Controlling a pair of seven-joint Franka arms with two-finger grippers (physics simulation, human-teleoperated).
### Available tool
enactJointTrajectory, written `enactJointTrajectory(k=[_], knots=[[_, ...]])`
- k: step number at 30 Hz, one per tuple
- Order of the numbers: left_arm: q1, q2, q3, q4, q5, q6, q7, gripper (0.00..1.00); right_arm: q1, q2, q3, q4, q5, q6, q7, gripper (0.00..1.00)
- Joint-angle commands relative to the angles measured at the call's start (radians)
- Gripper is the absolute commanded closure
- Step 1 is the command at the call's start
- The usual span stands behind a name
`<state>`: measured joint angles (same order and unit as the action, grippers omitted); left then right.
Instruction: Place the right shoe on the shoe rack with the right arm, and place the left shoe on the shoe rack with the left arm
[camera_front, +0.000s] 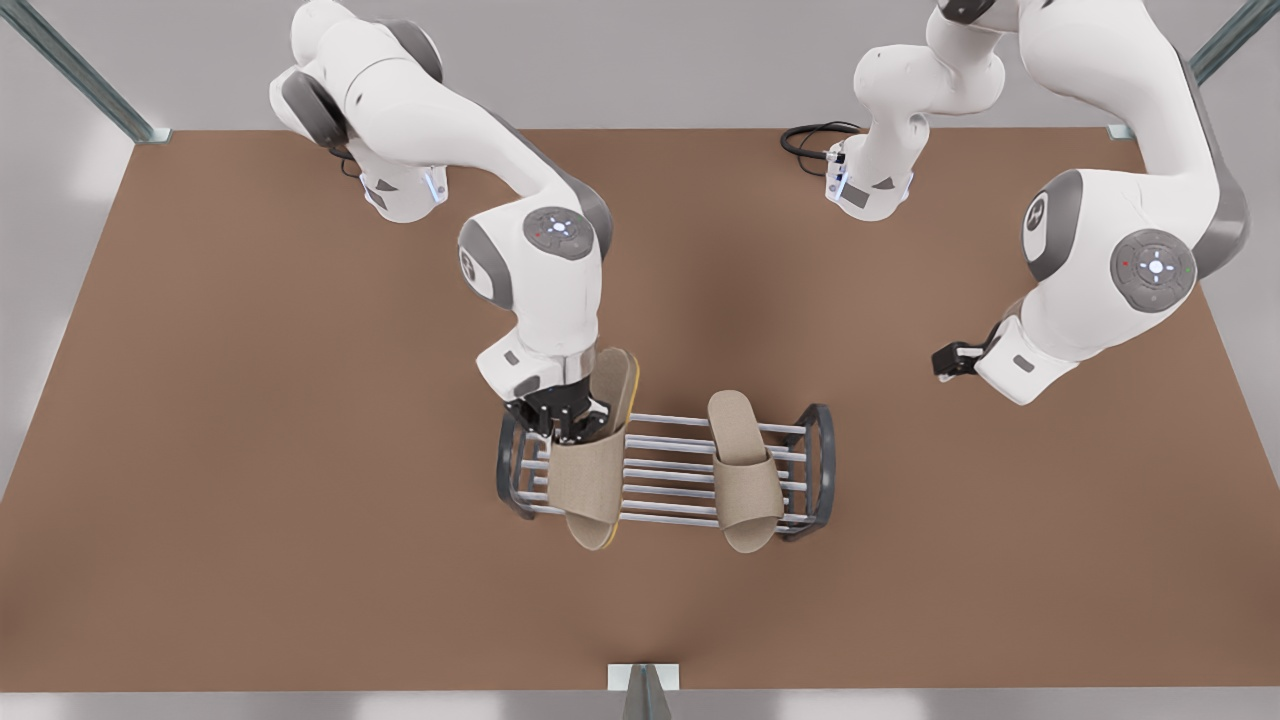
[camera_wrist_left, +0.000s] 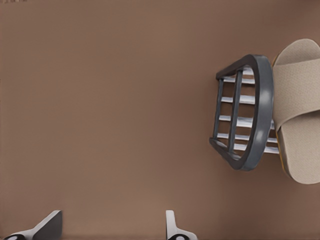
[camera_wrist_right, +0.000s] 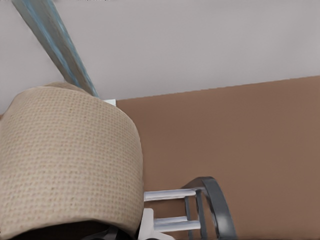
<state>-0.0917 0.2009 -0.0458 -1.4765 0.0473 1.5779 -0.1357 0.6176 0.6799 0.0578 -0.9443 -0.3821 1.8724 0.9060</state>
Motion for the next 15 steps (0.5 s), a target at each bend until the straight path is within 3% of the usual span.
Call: enactJointTrajectory(k=[1, 7, 15], knots=[[0.001, -0.003, 0.000, -0.001, 0.006, -0.010, 0.076, 0.00, 0.017, 0.039, -0.010, 0.033, -0.008, -0.018, 0.561, 0.79], [0.012, -0.001, 0.000, -0.002, 0.006, -0.006, 0.084, 0.00, 0.043, 0.090, -0.019, 0.039, -0.012, 0.126, 0.524, 0.79], [0.013, 0.012, 0.003, 0.001, 0.009, 0.008, 0.084, 0.00, 0.067, 0.110, -0.019, -0.039, -0.015, 0.128, 0.475, 0.79]])
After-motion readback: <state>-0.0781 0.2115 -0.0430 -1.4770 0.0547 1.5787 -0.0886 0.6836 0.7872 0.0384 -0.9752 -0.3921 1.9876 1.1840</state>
